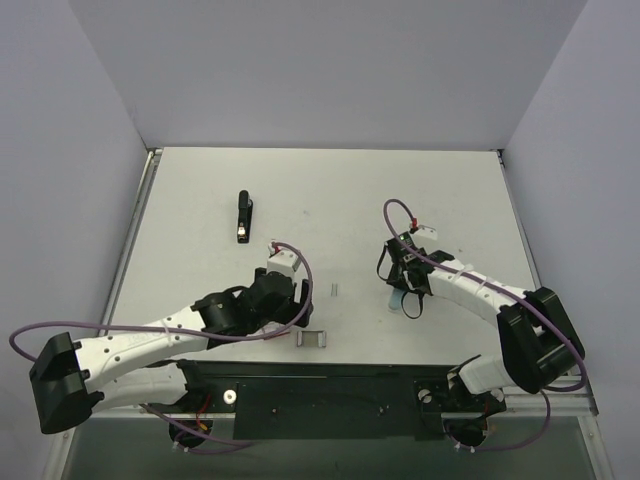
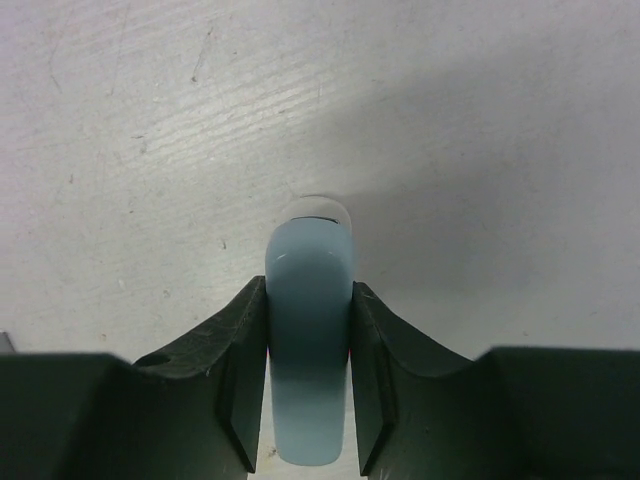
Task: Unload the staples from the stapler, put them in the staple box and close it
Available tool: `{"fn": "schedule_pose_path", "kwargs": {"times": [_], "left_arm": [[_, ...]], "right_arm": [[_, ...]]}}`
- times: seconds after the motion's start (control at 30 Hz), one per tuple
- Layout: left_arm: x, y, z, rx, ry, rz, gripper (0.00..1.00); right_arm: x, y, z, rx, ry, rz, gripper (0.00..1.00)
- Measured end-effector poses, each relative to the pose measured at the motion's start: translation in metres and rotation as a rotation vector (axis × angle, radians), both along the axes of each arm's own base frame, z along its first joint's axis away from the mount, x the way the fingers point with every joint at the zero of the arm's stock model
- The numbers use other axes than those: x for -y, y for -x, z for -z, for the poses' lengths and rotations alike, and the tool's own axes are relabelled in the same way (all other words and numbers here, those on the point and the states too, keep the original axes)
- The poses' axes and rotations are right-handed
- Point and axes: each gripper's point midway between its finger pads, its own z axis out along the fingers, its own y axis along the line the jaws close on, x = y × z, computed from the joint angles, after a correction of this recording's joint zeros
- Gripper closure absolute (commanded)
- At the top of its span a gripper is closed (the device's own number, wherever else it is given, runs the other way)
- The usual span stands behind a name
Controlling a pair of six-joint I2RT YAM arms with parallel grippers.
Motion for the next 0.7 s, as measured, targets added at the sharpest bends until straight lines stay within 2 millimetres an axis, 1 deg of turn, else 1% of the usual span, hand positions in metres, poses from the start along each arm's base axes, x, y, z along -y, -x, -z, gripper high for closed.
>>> {"fn": "schedule_pose_path", "kwargs": {"times": [0.07, 0.13, 0.33, 0.37, 0.47, 0.57, 0.7], "left_arm": [[0.000, 0.001, -0.006, 0.009, 0.019, -0.002, 0.13], [-0.001, 0.002, -0.013, 0.021, 0.041, -0.006, 0.13], [-0.010, 0.003, -0.033, 0.056, 0.100, -0.034, 0.13], [-0.013, 0.003, -0.036, 0.063, 0.106, -0.043, 0.13], [-0.020, 0.003, -0.042, 0.080, 0.111, -0.066, 0.13], [-0.032, 0.004, -0.041, 0.083, 0.092, -0.097, 0.13], [-0.046, 0.005, -0.042, 0.087, 0.080, -0.141, 0.13]], "right_arm": [[-0.005, -0.001, -0.003, 0.006, -0.012, 0.007, 1.00], [-0.017, -0.005, -0.010, 0.026, -0.033, 0.011, 1.00], [-0.066, -0.031, -0.045, 0.125, -0.119, 0.048, 1.00], [-0.077, -0.037, -0.052, 0.143, -0.142, 0.065, 1.00], [-0.103, -0.048, -0.064, 0.181, -0.195, 0.103, 1.00], [-0.124, -0.053, -0.063, 0.187, -0.223, 0.136, 1.00], [-0.154, -0.057, -0.052, 0.170, -0.226, 0.162, 1.00]]}}
